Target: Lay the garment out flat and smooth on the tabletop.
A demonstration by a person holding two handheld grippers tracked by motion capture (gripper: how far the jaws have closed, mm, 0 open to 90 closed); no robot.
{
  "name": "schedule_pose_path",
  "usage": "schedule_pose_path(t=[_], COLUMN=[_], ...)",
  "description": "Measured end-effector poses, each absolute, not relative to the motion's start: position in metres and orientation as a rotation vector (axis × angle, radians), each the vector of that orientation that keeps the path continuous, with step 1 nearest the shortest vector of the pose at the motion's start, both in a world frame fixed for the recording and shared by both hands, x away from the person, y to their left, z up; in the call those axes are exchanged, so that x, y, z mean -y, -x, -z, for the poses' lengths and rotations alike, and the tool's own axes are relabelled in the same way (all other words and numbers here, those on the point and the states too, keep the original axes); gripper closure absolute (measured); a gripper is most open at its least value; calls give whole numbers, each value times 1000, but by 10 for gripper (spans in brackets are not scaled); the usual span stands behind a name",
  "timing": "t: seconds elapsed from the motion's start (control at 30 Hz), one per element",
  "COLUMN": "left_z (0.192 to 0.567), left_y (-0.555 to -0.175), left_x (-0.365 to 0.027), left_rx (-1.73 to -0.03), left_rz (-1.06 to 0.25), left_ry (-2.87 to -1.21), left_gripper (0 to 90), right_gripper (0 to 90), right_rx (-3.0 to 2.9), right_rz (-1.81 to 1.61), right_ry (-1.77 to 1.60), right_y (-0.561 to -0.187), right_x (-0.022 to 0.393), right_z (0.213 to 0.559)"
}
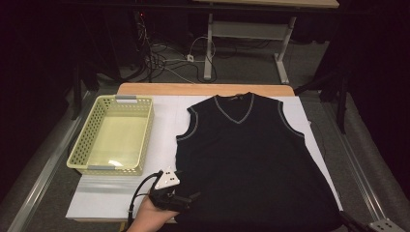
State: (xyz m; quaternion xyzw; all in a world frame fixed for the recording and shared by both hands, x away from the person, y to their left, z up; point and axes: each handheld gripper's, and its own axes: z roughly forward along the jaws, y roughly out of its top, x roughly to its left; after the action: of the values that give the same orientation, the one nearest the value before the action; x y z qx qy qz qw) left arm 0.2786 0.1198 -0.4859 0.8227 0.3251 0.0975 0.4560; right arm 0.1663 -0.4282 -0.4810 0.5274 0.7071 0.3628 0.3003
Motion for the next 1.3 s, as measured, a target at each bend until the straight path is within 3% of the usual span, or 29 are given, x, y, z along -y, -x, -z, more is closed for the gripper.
schedule_pose_path(t=[0.13,0.23,0.3,0.43,0.57,0.77,0.97,1.3], left_z=[486,488,489,491,491,496,490,482], left_y=[-280,-281,-280,-274,-263,-253,-246,-215], left_x=[-120,-127,-132,-139,-136,-130,-135,-182], left_rx=[-859,-925,-955,-1056,-1023,-962,-937,-988], left_rz=[-260,-242,-223,-245,-292,-265,-315,-368], left_ry=[-2077,-2087,-2095,-2112,-2149,-2106,-2164,-2098], left_gripper=[39,69,150,283,412,813,847,846], right_gripper=[875,779,710,676,660,679,670,659], right_rx=[-1893,-1892,-1882,-1895,-1903,-1914,-1943,-1981], right_rz=[-964,-982,-1016,-1048,-1061,-1069,-1084,-1108], right_ry=[-1407,-1399,-1403,-1380,-1370,-1361,-1336,-1285], right_y=[-165,-167,-169,-175,-185,-195,-201,-211], right_x=[429,426,426,422,417,407,399,381], right_z=[484,482,479,474,473,474,474,471])
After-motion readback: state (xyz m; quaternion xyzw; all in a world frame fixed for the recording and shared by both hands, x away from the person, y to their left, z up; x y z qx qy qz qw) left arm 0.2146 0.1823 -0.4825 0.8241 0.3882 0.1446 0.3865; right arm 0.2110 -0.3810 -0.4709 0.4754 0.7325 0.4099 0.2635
